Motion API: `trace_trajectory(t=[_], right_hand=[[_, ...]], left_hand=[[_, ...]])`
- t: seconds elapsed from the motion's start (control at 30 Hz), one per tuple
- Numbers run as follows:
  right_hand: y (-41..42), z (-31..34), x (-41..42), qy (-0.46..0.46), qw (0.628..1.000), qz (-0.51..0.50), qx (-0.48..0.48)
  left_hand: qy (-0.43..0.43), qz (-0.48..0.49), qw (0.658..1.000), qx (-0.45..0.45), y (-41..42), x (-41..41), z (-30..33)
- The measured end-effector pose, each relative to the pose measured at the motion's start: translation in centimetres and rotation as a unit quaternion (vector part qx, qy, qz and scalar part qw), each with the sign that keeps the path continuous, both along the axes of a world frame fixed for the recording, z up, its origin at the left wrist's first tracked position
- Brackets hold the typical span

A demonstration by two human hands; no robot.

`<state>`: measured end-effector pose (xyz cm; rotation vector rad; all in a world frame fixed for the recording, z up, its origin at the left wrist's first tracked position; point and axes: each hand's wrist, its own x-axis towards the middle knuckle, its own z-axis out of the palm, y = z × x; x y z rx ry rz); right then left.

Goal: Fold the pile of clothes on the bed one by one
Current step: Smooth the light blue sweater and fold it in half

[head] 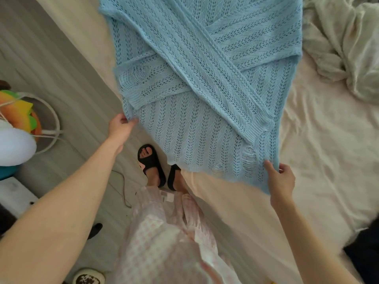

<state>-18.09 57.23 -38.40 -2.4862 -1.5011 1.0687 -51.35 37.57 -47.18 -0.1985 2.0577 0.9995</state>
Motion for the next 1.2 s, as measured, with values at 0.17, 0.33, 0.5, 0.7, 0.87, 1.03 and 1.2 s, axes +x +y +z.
trace_trajectory(t=[0.17,0.33,0.5,0.7,0.87,1.03,1.2], right_hand=[[-1.4,0.8,0.1,0.051,0.994,-0.091,-0.03],[-2.6,2.3,0.7,0.167,0.958,-0.194,-0.126],[-3.1,3.3,1.8,0.254,0.904,-0.308,-0.154],[-3.1,4.1,2.6,0.321,0.862,-0.365,-0.147],[-3.4,5.7,3.6,0.341,0.844,-0.392,-0.135],[-2.8,8.3,3.2,0.354,0.833,-0.412,-0.102],[-0.2,11.1,2.9,0.38,0.823,-0.418,-0.058]], left_hand=[[0.033,-0.005,0.999,-0.029,-3.4,1.2,0.0],[0.088,-0.051,0.994,-0.032,-5.3,2.3,2.4],[-0.046,-0.062,0.997,0.004,-5.6,4.2,5.2],[-0.141,-0.002,0.989,-0.041,-8.7,5.9,7.1],[-0.197,0.153,0.968,0.038,-11.9,5.7,10.7],[-0.219,0.351,0.902,0.124,-11.3,6.7,14.5],[-0.178,0.424,0.875,0.152,-8.0,5.7,18.1]])
